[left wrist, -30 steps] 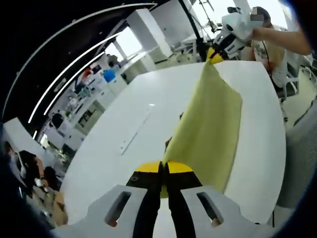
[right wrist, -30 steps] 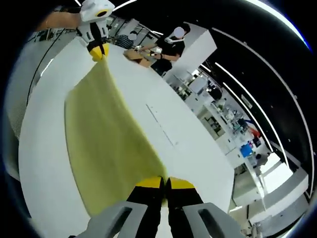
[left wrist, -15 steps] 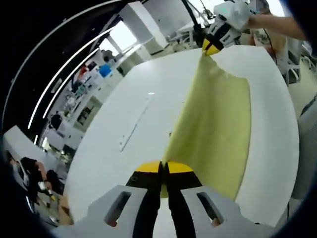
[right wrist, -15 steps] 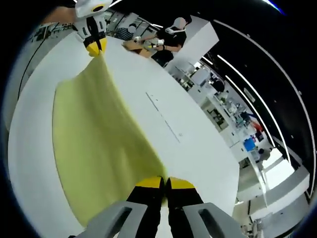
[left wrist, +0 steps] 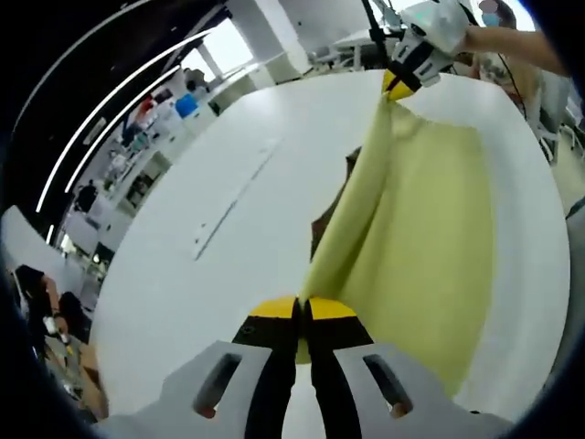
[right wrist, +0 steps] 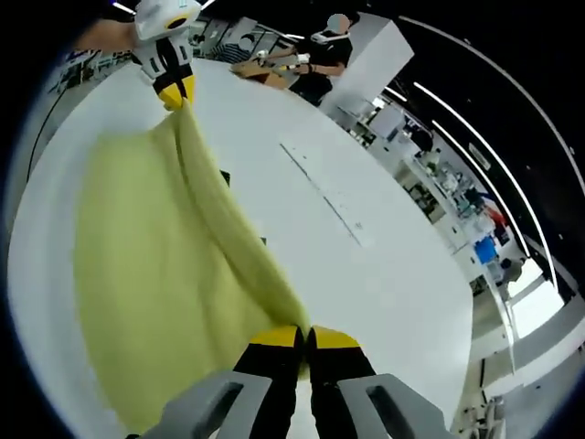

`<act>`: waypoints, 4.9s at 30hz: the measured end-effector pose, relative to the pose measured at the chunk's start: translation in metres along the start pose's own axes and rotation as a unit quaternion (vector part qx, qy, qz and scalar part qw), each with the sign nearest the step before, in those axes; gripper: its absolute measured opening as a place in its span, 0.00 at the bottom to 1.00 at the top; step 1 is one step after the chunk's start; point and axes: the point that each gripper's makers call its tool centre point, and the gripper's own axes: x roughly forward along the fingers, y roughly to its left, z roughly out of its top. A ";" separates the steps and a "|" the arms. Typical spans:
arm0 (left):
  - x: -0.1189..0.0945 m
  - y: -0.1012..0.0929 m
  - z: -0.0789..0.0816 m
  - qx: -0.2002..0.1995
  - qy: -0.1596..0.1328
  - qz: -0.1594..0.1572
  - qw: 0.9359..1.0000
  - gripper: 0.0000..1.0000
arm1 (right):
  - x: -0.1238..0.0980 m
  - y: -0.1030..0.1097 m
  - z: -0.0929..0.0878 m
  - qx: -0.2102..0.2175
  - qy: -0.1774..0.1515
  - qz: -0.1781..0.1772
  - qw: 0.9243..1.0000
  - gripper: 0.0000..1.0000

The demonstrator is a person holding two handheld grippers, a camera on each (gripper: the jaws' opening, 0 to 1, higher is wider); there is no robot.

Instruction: Fold the garment on the visible template until the final outline fits inside the template.

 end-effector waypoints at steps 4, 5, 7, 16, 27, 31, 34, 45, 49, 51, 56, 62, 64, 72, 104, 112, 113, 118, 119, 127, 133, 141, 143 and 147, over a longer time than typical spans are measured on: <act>0.014 0.000 -0.007 -0.015 0.006 -0.010 1.000 0.00 | 0.011 0.003 -0.006 0.004 0.007 0.011 1.000 0.00; 0.016 0.000 -0.008 -0.016 0.007 -0.011 1.000 0.00 | 0.014 0.004 -0.008 0.003 0.010 0.016 1.000 0.00; 0.022 -0.001 -0.012 -0.018 0.011 -0.015 1.000 0.00 | 0.018 0.006 -0.012 0.004 0.014 0.020 1.000 0.00; 0.040 -0.004 -0.027 -0.028 0.023 -0.024 0.999 0.01 | 0.032 0.014 -0.023 0.021 0.026 0.043 0.999 0.00; 0.042 0.000 -0.032 -0.022 0.030 -0.008 0.999 0.05 | 0.029 0.010 -0.025 0.041 0.019 0.052 0.998 0.09; 0.036 0.000 -0.033 -0.027 0.025 -0.011 0.999 0.08 | 0.023 0.011 -0.024 0.040 0.014 0.057 0.997 0.14; 0.033 -0.004 -0.033 -0.023 0.017 -0.024 0.999 0.10 | 0.021 0.012 -0.025 0.029 0.014 0.059 0.998 0.13; 0.031 -0.002 -0.042 0.063 0.025 -0.004 0.998 0.14 | 0.029 0.009 -0.032 -0.020 0.031 0.046 0.998 0.10; 0.034 0.003 -0.044 0.075 0.031 0.014 0.997 0.11 | 0.031 0.007 -0.034 -0.021 0.035 0.039 0.998 0.02; 0.033 0.005 -0.044 0.073 0.027 0.018 0.997 0.06 | 0.031 0.006 -0.034 -0.018 0.036 0.039 0.998 0.00; 0.030 0.018 -0.040 0.066 0.017 0.046 0.997 0.01 | 0.031 0.000 -0.028 0.035 0.018 0.028 0.999 0.00; 0.035 0.027 -0.038 -0.002 0.010 0.062 0.998 0.01 | 0.034 -0.011 -0.024 0.140 0.000 0.014 0.990 0.00; 0.037 0.029 -0.040 -0.054 0.010 0.071 0.996 0.01 | 0.035 -0.011 -0.024 0.176 -0.004 0.015 0.984 0.00; 0.031 0.041 -0.044 -0.207 -0.007 0.103 0.973 0.10 | 0.032 -0.019 -0.018 0.265 -0.027 0.008 0.964 0.07; -0.037 -0.031 -0.049 -0.289 -0.096 -0.008 0.953 0.68 | -0.041 0.049 -0.021 0.292 -0.024 0.104 0.950 0.80; -0.054 -0.057 -0.046 -0.309 -0.116 -0.036 0.943 0.65 | -0.060 0.065 -0.027 0.299 -0.035 0.108 0.948 0.77; -0.055 -0.059 -0.047 -0.311 -0.116 -0.037 0.943 0.64 | -0.063 0.067 -0.028 0.300 -0.038 0.107 0.947 0.77; -0.060 -0.071 -0.055 -0.334 -0.117 -0.037 0.935 0.60 | -0.072 0.075 -0.034 0.315 -0.041 0.109 0.942 0.74; -0.060 -0.073 -0.057 -0.338 -0.116 -0.038 0.933 0.59 | -0.073 0.076 -0.036 0.320 -0.041 0.108 0.941 0.74; -0.063 -0.090 -0.067 -0.373 -0.116 -0.049 0.919 0.51 | -0.081 0.094 -0.046 0.355 -0.040 0.113 0.927 0.66; -0.062 -0.102 -0.068 -0.380 -0.115 -0.063 0.916 0.46 | -0.084 0.100 -0.050 0.385 -0.044 0.106 0.916 0.61; -0.060 -0.109 -0.073 -0.400 -0.122 -0.061 0.906 0.37 | -0.083 0.111 -0.064 0.408 -0.033 0.110 0.906 0.41; -0.060 -0.109 -0.075 -0.398 -0.119 -0.057 0.908 0.34 | -0.082 0.114 -0.067 0.420 -0.032 0.111 0.900 0.37; -0.058 -0.108 -0.078 -0.429 -0.123 -0.055 0.893 0.28 | -0.081 0.115 -0.070 0.435 -0.033 0.107 0.893 0.25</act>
